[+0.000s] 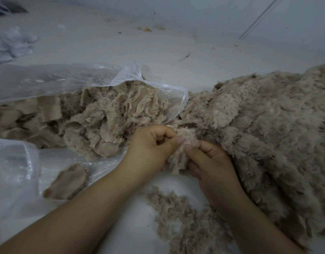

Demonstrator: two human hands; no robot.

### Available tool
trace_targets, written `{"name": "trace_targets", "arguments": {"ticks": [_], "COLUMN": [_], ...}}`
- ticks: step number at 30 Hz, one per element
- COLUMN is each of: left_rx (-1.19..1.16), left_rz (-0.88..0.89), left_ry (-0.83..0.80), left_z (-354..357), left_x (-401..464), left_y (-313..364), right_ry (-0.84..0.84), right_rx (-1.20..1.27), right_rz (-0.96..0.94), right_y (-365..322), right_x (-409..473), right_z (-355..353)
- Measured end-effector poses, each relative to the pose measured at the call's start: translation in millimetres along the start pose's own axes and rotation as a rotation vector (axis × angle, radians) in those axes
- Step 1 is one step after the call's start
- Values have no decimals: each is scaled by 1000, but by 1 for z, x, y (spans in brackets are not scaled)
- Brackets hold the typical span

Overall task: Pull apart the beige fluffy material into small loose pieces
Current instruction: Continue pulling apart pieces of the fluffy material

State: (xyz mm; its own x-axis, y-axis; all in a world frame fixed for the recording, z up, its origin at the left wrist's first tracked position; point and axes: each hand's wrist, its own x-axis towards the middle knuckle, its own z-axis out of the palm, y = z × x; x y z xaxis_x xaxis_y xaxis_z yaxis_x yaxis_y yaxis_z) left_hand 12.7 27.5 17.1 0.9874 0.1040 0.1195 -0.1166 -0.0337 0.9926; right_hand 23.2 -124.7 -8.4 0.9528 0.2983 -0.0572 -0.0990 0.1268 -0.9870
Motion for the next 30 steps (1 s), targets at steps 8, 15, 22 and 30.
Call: {"name": "trace_targets", "arguments": {"ticks": [8,15,22,30], "left_rx": [-188,-116,-72,-70], "left_rz": [-128,-65,-116,-77], "left_ry": [-45,-109,-13,-38], "left_z": [-4,2,3,1], "left_x": [0,-4,-1,-1], "left_y": [-1,5,-2,2], "right_ry": [129,19,-2,-4], "right_rx": [80,-87,-120,-161], "right_rz": [47,-40,-64,-80], "right_y": [-4,-3,-2,1], "right_x": [-3,-3,-4,-2], "right_z": [3,3,3,1]}}
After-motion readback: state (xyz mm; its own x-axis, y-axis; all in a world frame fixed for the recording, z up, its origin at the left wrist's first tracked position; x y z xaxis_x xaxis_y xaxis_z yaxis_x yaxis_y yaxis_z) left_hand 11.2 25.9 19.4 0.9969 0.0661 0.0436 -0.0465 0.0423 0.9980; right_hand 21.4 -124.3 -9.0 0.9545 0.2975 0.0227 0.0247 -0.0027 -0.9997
